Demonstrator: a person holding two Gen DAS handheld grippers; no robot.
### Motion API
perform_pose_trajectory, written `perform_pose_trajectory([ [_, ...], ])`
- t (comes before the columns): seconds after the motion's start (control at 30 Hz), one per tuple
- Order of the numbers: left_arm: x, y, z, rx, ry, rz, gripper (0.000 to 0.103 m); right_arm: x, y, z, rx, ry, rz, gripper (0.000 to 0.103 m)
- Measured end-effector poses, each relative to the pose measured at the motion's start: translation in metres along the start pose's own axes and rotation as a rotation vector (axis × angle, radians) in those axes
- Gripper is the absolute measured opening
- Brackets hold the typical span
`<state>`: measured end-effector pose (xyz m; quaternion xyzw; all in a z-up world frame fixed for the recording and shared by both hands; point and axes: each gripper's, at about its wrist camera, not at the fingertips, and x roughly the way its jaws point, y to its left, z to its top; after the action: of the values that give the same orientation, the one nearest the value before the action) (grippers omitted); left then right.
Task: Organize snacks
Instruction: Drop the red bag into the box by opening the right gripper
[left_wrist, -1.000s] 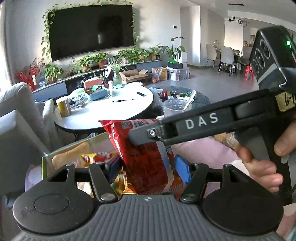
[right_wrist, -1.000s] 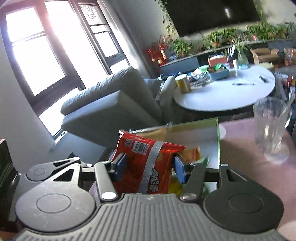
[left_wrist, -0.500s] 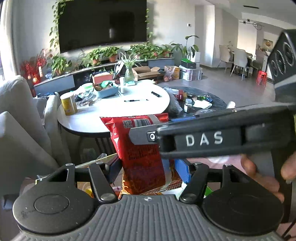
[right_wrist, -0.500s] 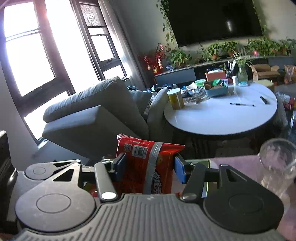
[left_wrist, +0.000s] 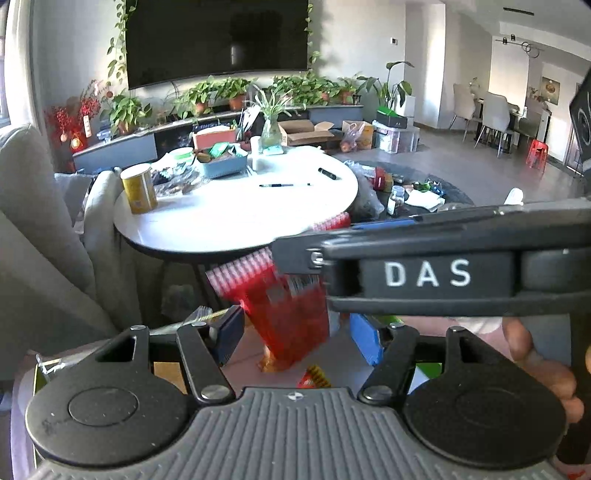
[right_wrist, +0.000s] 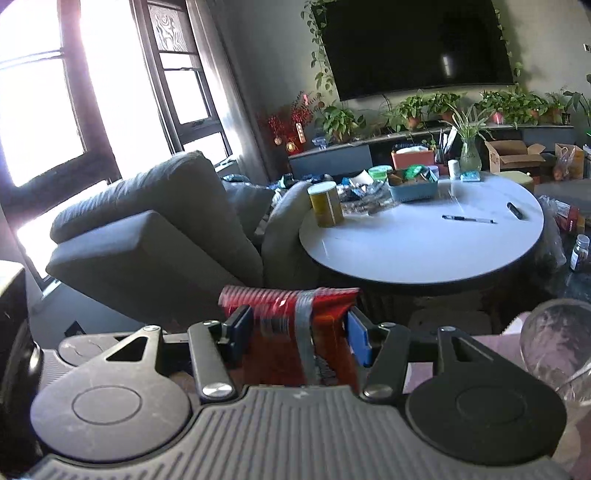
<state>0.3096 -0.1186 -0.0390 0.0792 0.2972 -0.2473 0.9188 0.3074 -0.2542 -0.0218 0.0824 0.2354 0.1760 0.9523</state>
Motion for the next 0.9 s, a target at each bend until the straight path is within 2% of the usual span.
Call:
perform_pose_trajectory([
  [0.5, -0.057, 0.007, -0.011, 0.010, -0.067, 0.047, 0.072, -0.031, -0.001, -0.006, 0.045, -0.008, -0.018, 0.055],
  [0.9, -0.123, 0.008, -0.030, -0.001, -0.122, 0.076, 0.077, -0.082, 0.018, -0.025, -0.031, -0.045, 0.005, 0.055],
])
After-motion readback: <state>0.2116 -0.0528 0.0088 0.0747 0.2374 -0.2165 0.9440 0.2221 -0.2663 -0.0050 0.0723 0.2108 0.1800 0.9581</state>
